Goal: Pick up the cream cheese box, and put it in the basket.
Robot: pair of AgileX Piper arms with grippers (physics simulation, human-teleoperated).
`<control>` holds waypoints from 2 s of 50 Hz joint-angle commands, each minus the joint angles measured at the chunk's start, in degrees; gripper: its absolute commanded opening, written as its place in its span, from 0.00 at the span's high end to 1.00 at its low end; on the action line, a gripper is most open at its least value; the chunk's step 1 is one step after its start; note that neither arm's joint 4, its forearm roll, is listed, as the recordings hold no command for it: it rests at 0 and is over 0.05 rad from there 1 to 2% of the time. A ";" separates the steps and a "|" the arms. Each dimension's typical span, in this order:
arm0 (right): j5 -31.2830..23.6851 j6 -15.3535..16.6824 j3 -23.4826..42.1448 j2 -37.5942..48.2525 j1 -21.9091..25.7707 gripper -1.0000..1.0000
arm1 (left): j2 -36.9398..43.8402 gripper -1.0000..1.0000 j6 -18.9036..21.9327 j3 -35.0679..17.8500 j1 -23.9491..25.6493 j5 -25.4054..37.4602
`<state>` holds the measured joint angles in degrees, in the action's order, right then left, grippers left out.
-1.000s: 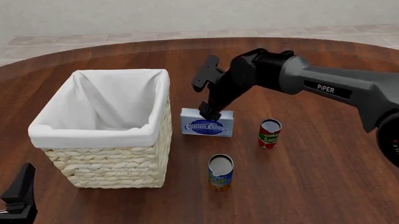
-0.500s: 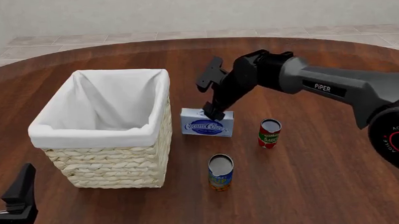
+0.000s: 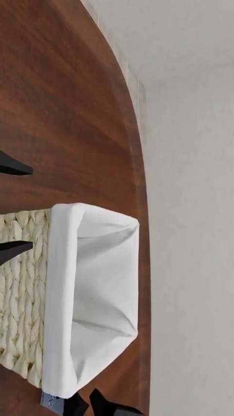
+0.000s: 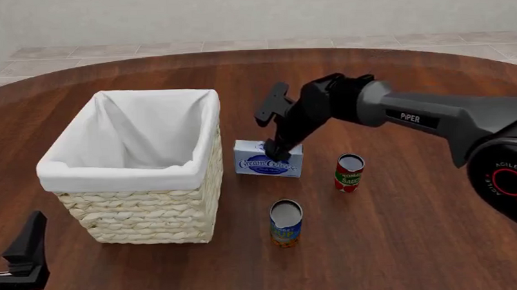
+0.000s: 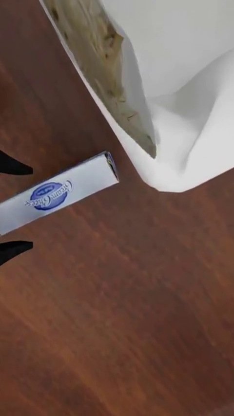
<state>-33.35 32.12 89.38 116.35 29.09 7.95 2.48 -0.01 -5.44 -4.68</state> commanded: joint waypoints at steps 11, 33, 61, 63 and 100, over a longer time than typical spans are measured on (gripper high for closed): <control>0.34 0.23 -0.63 0.66 -0.68 0.00 | 0.24 0.00 0.09 -0.05 0.01 -0.07; 1.15 0.34 -2.80 1.17 -1.29 0.00 | 0.47 0.00 0.20 0.00 0.02 -0.42; 1.37 1.45 -2.79 2.61 -3.17 0.00 | 1.16 0.00 0.41 -0.05 0.00 -0.82; 1.45 1.50 -2.76 2.80 -3.23 0.00 | 1.25 0.00 0.41 -0.05 -0.03 -0.88; 0.39 3.04 -1.47 0.62 -3.37 1.00 | 1.00 0.00 0.32 0.00 -0.12 -1.01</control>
<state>-32.35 35.34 86.52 117.93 25.95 9.34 2.92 -0.03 -5.53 -5.86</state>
